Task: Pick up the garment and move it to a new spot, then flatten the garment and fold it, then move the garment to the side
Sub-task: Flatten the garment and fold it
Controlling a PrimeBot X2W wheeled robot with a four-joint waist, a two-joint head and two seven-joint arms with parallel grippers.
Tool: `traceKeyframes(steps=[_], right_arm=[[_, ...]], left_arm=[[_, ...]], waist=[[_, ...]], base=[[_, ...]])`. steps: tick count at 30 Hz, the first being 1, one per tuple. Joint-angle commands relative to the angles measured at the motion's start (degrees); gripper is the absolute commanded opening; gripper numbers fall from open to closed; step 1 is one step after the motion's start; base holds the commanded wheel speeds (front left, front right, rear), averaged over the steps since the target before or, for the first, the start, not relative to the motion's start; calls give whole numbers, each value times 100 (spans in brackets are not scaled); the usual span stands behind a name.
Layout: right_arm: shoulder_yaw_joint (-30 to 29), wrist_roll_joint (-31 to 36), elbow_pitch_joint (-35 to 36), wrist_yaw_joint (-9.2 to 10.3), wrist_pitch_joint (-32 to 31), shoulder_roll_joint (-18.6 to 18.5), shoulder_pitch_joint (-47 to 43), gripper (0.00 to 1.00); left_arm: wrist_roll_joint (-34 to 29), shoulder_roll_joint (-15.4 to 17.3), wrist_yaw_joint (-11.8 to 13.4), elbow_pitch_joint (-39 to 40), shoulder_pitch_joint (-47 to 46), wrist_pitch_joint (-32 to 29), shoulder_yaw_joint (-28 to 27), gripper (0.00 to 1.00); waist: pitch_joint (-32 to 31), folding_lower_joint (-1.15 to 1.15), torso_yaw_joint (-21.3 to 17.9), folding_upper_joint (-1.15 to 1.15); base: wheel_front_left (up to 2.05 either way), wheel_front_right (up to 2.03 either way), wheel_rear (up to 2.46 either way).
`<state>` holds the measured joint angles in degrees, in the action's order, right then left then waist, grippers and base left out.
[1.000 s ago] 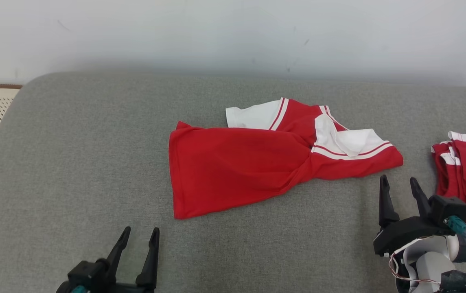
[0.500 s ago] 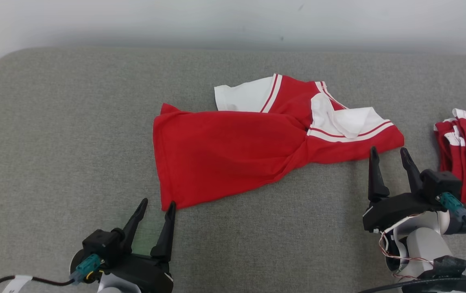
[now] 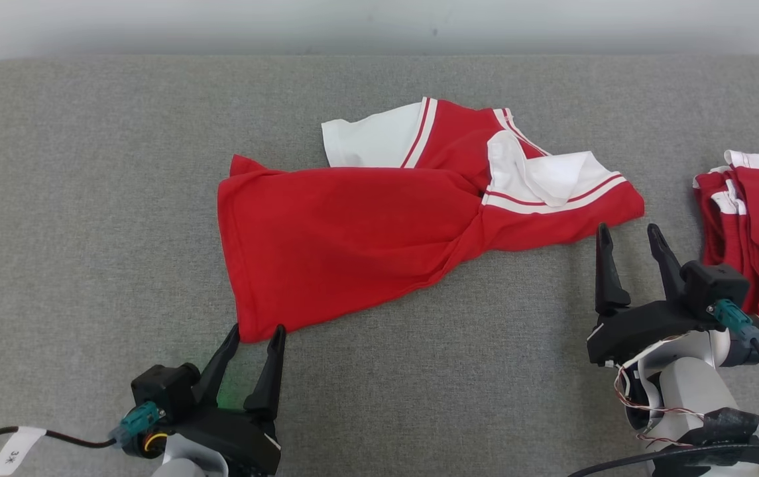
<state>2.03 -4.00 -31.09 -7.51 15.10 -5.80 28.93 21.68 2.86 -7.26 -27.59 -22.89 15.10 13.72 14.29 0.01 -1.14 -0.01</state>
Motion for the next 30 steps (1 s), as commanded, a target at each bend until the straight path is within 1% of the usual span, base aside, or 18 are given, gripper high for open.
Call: traceKeyframes(steps=[1, 5, 6, 7, 8, 9, 13, 24, 28, 30], right_arm=[[18, -31, 12, 4, 4, -21, 52, 100], [18, -29, 19, 5, 4, -28, 47, 100], [20, -33, 22, 4, 4, -29, 50, 100], [23, -34, 27, 4, 4, -32, 49, 100], [25, -35, 34, 4, 4, -37, 46, 100], [25, -39, 36, 4, 4, -40, 49, 100], [22, -24, 19, 4, 4, -42, 98, 100], [115, 31, -163, 4, 4, -58, 302, 100], [206, 108, -309, 4, 5, -39, 494, 100], [150, 199, -423, 5, 4, -61, 532, 100]], left_arm=[[11, 6, -9, -25, -73, 4, -6, 100], [35, 7, -20, -66, -78, 4, -5, 100], [57, 7, -21, -62, -84, 4, -6, 84], [63, 7, -23, -69, -90, 4, 26, 38], [85, 6, -23, -75, -98, 4, 84, 16], [99, 6, -23, -80, -111, 4, 128, 0], [79, 9, -22, -36, -142, 4, 168, 0], [-258, 7, -23, 44, -106, 4, -307, 0], [-298, 6, -23, 89, -114, 4, -289, 0], [-265, 10, -23, 99, -111, 4, -271, 0]], waist=[[15, -1, -15, 1], [30, -1, -50, 1], [35, -1, -57, 1], [38, -1, -61, 1], [40, -1, -62, 1], [45, -1, -61, 1], [72, -1, -36, 1], [159, -1, 157, 1], [226, -1, 275, 1], [250, -1, 313, 1]], base=[[0, 0, 0], [0, 0, 0], [0, 0, 0], [0, 0, 0], [0, 0, 0], [0, 0, 0], [0, 0, 0], [0, 0, 0], [0, 0, 0], [0, 0, 0]])
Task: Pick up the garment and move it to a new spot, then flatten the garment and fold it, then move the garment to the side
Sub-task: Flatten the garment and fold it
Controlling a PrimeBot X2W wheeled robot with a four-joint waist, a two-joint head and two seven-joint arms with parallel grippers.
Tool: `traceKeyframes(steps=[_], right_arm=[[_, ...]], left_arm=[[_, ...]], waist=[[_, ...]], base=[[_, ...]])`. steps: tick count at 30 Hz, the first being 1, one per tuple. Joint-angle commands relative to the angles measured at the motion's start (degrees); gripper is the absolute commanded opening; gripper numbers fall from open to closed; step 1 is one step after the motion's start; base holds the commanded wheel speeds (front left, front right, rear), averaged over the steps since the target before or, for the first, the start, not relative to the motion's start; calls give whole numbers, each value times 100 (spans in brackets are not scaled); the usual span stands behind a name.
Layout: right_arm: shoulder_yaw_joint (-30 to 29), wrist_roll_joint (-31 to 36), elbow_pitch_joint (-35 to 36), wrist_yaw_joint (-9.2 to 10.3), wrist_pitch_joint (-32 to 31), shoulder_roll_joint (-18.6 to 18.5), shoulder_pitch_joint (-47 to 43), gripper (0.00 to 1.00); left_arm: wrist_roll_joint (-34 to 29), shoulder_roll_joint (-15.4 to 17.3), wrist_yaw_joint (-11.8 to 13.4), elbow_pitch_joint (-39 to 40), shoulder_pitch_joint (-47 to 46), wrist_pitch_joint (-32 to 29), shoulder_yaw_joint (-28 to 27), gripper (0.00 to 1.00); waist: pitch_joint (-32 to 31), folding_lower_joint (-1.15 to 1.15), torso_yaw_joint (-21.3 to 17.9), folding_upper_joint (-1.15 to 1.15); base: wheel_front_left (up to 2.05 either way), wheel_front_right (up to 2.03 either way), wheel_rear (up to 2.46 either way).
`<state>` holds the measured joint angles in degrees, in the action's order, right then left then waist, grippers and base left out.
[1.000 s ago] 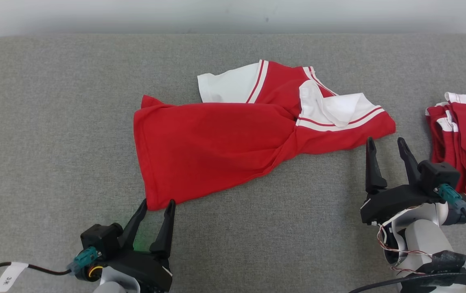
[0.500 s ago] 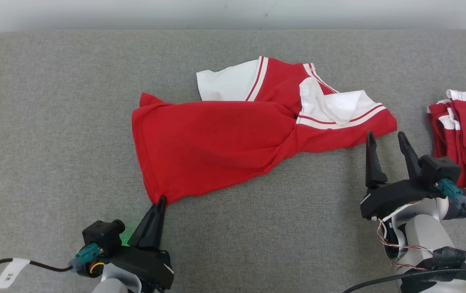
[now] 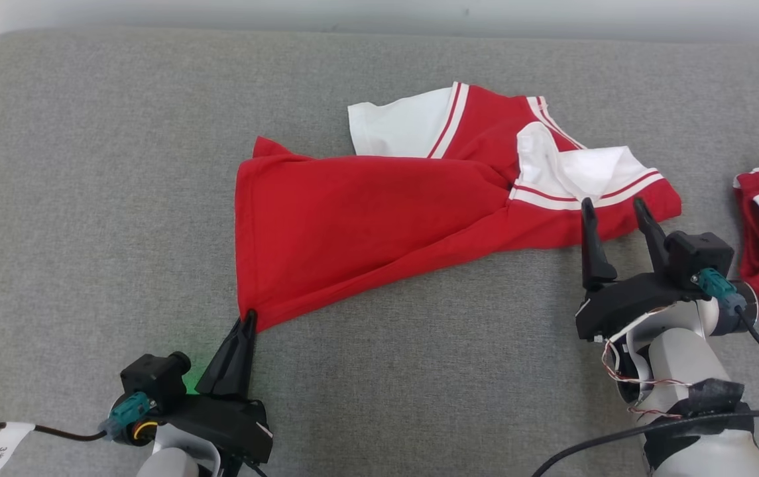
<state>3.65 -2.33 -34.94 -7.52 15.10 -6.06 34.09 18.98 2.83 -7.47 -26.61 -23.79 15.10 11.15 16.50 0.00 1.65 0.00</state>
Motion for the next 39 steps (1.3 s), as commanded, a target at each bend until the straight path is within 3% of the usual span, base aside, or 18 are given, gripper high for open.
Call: traceKeyframes(steps=[1, 19, 34, 37, 39], right_arm=[[-61, 66, -88, 6, 4, -32, 28, 100], [-827, 515, -460, 5, 4, 116, 320, 100], [-1115, 788, -639, 5, 4, 155, 539, 100], [-1188, 849, -690, 6, 4, 153, 599, 93], [-1229, 909, -727, 6, 4, 154, 659, 83]], left_arm=[[23, 11, -2, 2, -24, 4, 3, 0], [150, 12, -3, 109, -88, 4, 262, 0], [182, 13, -2, 109, -102, 3, 314, 0], [187, 13, -3, 109, -102, 3, 338, 0], [199, 14, -3, 104, -99, 2, 341, 0]], waist=[[39, 0, 52, 0], [225, 0, 216, 0], [301, 0, 325, 0], [320, 0, 348, 0], [329, 0, 361, 0]], base=[[0, 0, 0], [0, 0, 0], [0, 0, 0], [0, 0, 0], [0, 0, 0]])
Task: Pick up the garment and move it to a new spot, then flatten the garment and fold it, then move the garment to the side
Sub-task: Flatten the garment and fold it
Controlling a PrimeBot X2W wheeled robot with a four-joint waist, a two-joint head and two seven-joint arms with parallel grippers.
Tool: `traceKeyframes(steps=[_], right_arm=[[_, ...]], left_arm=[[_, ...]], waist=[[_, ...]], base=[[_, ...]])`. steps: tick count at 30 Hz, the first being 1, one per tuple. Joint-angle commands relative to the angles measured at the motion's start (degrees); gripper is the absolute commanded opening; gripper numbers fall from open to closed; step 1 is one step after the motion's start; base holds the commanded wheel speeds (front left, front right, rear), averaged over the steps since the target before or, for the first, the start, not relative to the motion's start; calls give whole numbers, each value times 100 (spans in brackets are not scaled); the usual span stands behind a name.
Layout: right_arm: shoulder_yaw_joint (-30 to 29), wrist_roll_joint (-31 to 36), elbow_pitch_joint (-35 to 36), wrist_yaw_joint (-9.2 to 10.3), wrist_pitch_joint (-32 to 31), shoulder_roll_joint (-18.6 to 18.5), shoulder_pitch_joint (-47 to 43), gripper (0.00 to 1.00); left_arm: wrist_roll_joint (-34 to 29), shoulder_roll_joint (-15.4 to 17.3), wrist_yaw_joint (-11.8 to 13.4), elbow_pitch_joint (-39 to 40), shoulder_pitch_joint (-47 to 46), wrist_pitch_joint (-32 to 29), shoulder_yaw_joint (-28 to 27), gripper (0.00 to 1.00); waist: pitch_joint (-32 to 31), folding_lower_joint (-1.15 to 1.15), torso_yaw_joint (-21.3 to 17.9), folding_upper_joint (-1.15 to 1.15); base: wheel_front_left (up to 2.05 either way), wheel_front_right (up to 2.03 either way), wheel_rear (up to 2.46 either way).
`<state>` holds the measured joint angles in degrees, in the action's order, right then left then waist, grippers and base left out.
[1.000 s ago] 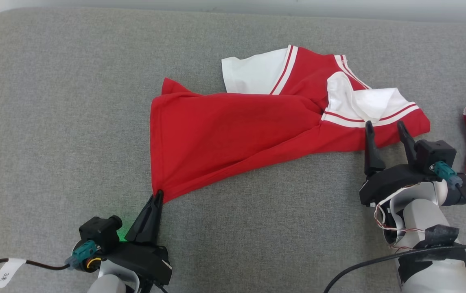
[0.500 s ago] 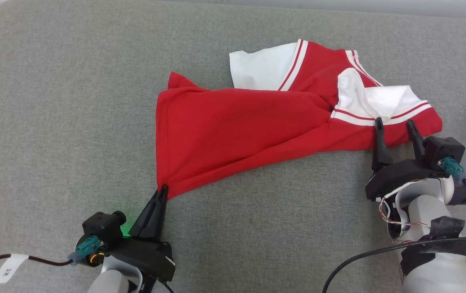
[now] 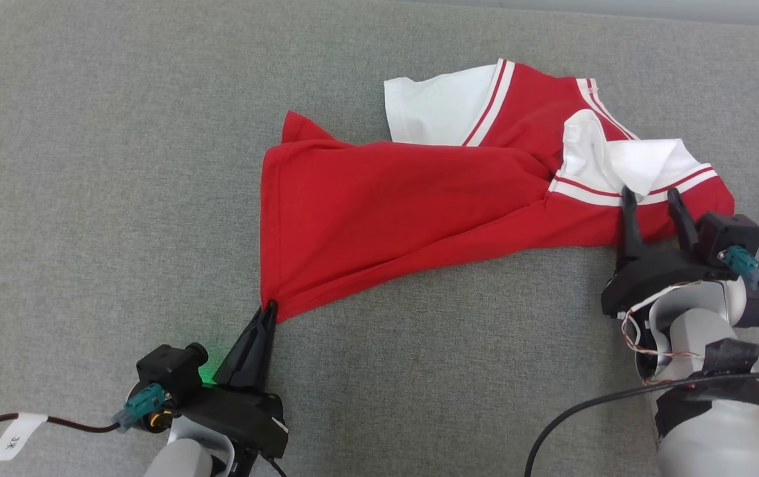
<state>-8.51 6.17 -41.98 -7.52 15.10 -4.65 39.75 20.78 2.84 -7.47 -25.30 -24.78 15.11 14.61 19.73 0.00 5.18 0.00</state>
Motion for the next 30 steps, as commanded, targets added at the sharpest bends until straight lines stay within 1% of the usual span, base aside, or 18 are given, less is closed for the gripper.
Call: traceKeyframes(steps=[1, 2, 3, 4, 5, 6, 14, 20, 24, 30], right_arm=[[-30, 92, -44, 5, 4, 17, 103, 73], [-45, 109, -67, 6, 4, 22, 99, 69], [-63, 114, -90, 6, 4, 29, 107, 45], [-78, 133, -98, 6, 4, 31, 123, 38], [-91, 157, -99, 6, 4, 32, 139, 25], [-101, 158, -110, 5, 4, 37, 152, 0], [-52, 30, 47, 5, 4, 79, 32, 0], [153, -251, 457, 6, 4, 78, -252, 0], [310, -421, 691, 5, 5, 1, -260, 0], [641, -626, 769, 5, 4, -164, 175, 0]], left_arm=[[24, 13, -2, -32, -1, 1, -2, 0], [23, 13, -2, -37, -3, 1, -1, 0], [24, 15, -2, -43, -4, 1, -4, 0], [22, 15, -2, -45, -7, 1, -7, 0], [16, 15, -2, -47, -14, 1, -16, 0], [8, 16, -2, -48, -21, 1, -29, 0], [-91, 15, -2, 27, -50, 2, -124, 0], [-186, 46, -2, 232, -127, 2, -365, 0], [-251, 340, -2, 257, -393, 2, -385, 0], [-176, 905, -2, 30, -1258, 2, -58, 0]], waist=[[10, 0, 14, 0], [13, 0, 20, 0], [15, 0, 26, 0], [15, 0, 30, 0], [16, 0, 33, 0], [16, 0, 34, 0], [-137, 0, 2, 0], [-761, 0, 8, 0], [-1137, 0, -22, 0], [-1464, 0, -122, 0]], base=[[0, 0, 0], [0, 0, 0], [0, 0, 0], [0, 0, 0], [0, 0, 0], [0, 0, 0], [0, 0, 0], [0, 0, 0], [0, 0, 0], [0, 0, 0]])
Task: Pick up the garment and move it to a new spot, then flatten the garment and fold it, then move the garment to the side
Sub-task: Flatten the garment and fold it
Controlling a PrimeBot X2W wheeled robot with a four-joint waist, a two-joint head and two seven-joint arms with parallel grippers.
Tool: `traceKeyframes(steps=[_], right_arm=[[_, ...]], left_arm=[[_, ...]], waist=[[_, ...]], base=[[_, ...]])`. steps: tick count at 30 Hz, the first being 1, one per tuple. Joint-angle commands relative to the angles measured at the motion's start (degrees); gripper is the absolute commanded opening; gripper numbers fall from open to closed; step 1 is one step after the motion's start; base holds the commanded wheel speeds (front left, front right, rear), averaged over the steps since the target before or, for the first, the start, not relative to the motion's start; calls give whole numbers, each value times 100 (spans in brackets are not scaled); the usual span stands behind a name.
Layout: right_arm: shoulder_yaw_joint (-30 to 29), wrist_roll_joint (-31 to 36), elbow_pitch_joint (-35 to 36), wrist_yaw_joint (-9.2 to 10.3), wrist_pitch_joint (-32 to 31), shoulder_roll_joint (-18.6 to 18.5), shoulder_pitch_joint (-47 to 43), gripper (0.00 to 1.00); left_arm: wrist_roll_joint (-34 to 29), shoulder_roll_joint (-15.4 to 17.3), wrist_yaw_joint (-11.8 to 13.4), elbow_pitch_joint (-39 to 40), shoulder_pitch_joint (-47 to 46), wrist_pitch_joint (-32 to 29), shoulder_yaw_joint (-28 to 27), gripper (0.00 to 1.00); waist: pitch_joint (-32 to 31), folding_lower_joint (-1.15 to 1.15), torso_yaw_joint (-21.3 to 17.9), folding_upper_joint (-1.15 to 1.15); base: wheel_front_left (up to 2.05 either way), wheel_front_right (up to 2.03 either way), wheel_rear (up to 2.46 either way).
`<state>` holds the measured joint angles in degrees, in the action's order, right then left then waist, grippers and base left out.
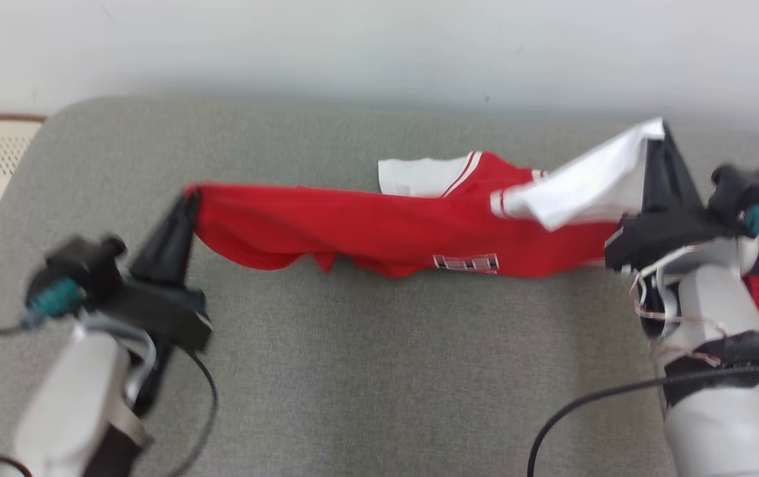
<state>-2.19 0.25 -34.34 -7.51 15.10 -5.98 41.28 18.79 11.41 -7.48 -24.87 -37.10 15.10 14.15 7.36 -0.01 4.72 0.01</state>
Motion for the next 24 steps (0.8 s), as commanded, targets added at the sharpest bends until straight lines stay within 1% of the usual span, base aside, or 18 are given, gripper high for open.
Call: traceKeyframes(steps=[1, 6, 9, 17, 21, 23, 24], right_arm=[[65, -53, -2, 4, 5, -46, 131, 0], [271, -99, -105, 4, 5, -137, 686, 0], [378, -121, -190, 4, 5, -167, 1066, 0], [569, -108, -332, 4, 5, -201, 1939, 0], [676, -49, -416, 4, 4, -233, 2269, 0], [758, -40, -495, 5, 4, -264, 2532, 0], [758, -40, -495, 5, 4, -264, 2532, 0]], left_arm=[[38, 154, -1, -78, -197, 3, 61, 0], [194, 550, -1, -516, -1076, 3, 372, 0], [242, 770, -1, -732, -1503, 3, 431, 0], [285, 1143, -1, -1271, -2364, 3, 678, 0], [267, 1288, -1, -1471, -2774, 3, 809, 0], [251, 1375, -1, -1622, -3071, 3, 965, 0], [251, 1375, -1, -1622, -3071, 3, 965, 0]], waist=[[-274, 1, -101, -1], [-502, 1, -192, -1], [-621, 1, -278, -1], [-890, 1, -466, -1], [-916, 1, -535, -1], [-858, 1, -574, -1], [-858, 1, -574, -1]], base=[[0, 0, 0], [0, 0, 0], [0, 0, 0], [0, 0, 0], [0, 0, 0], [0, 0, 0], [0, 0, 0]])
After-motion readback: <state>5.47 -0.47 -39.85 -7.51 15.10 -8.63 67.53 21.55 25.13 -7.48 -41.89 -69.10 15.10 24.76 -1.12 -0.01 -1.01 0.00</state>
